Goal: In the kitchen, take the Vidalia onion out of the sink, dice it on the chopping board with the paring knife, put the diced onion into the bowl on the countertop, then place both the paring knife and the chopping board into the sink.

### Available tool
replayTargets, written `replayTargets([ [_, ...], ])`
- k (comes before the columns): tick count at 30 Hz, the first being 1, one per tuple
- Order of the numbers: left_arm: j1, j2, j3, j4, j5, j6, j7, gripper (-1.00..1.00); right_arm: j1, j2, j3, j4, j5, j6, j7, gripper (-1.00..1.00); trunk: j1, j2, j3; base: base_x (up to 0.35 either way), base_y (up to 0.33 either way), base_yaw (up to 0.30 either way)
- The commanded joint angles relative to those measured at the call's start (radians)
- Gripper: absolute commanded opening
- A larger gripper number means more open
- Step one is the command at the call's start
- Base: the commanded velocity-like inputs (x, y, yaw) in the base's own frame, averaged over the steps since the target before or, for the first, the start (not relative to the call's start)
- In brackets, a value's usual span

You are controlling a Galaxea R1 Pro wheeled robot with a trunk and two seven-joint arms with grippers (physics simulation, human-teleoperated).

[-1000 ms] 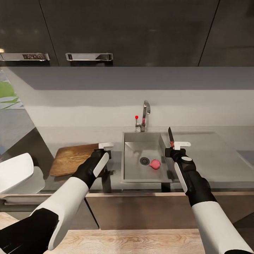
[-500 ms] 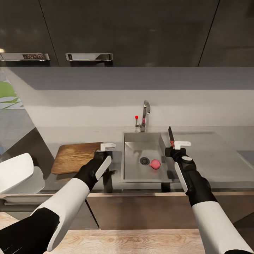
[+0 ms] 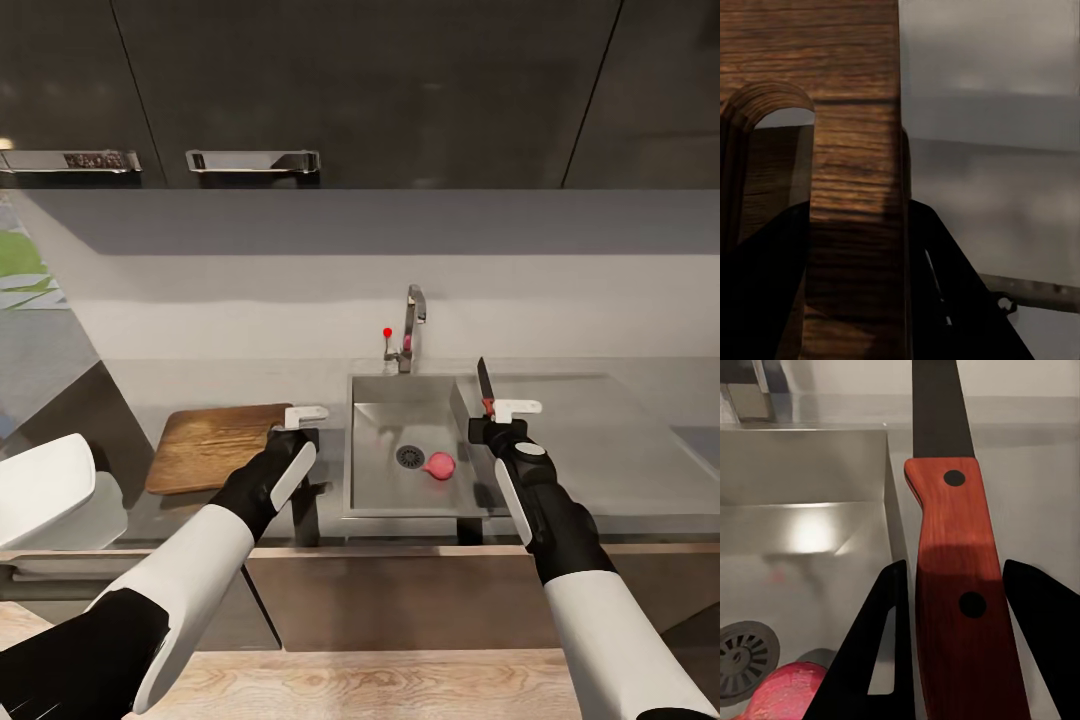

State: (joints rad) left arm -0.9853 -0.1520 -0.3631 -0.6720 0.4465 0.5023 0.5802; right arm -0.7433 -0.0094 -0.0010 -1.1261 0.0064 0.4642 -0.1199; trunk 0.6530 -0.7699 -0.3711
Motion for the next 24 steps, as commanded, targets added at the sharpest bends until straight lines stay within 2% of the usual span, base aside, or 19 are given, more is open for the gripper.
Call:
replayTargets([
  [1, -0.001, 0.001, -0.005, 0.000, 0.009, 0.002, 0.009, -1.00, -0.001, 0.000, 0.001, -0.001, 0.000, 0.006, -0.003, -1.00, 0.000, -0.001, -0.001, 0.000, 0.000, 0.000],
  [24, 0.000, 0.000, -0.009, 0.029, 0.009, 0.000, 0.006, -1.00, -0.001, 0.000, 0.001, -0.003, 0.000, 0.022, -0.003, -1.00, 0.000, -0.001, -0.001, 0.000, 0.000, 0.000],
])
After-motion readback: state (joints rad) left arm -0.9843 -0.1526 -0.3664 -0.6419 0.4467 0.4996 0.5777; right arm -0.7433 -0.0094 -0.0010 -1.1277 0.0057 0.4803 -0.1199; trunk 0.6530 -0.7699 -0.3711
